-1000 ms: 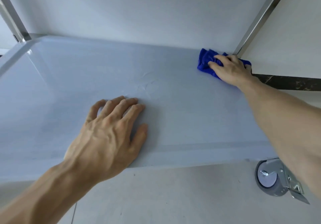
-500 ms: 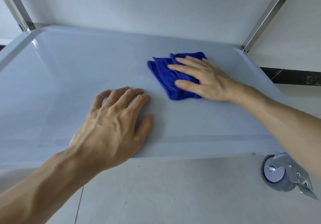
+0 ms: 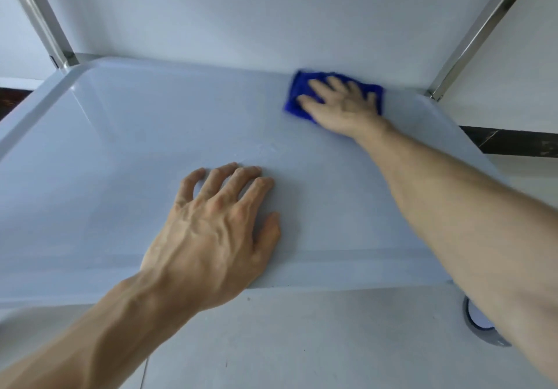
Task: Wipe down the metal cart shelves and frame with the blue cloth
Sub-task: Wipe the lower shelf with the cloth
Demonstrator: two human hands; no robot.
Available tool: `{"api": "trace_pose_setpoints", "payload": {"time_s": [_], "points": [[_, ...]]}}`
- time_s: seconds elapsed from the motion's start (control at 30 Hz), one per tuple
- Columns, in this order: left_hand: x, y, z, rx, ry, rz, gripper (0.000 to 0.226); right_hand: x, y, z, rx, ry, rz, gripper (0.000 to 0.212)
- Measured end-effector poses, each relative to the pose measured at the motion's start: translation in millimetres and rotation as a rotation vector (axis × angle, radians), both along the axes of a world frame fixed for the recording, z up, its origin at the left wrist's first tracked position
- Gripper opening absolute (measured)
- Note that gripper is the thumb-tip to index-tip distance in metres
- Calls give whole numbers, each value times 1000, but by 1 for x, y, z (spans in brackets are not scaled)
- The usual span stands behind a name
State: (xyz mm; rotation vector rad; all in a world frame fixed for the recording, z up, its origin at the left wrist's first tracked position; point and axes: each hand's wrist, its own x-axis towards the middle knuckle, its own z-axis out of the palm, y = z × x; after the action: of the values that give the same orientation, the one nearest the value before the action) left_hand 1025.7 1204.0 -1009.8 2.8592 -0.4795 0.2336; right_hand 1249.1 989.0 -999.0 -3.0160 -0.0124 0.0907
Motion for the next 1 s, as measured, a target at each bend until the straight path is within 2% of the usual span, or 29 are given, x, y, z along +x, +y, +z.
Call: {"api": "trace_pose_setpoints", "payload": {"time_s": [0.1, 0.23, 0.4, 0.5, 0.57, 0.67, 0.77, 0.87, 1.0], "points": [[0, 1, 1, -12, 12, -4, 51, -48, 33, -5, 11, -16, 251, 69], [0, 3, 1, -75, 15, -20, 51, -127, 2, -6, 28, -94, 441, 69], [2, 14, 8, -338, 26, 1, 44, -145, -66, 8, 53, 5, 300, 64], [14, 45, 15, -202, -24, 42, 54, -137, -90, 7, 62, 9, 186, 72], [22, 70, 17, -101, 3, 145, 51, -125, -92, 3, 48, -10, 112, 75], [22, 88, 11, -78, 47, 268, 50, -98, -70, -2, 8, -57, -31, 76], [18, 83, 2, -42, 34, 261, 56, -80, -22, -4, 11, -33, -89, 73], [17, 81, 3, -58, 28, 266, 52, -95, 34, -6, 21, -52, 62, 68], [17, 81, 2, -70, 8, 268, 52, -172, 58, -11, 70, -123, 452, 66]]}}
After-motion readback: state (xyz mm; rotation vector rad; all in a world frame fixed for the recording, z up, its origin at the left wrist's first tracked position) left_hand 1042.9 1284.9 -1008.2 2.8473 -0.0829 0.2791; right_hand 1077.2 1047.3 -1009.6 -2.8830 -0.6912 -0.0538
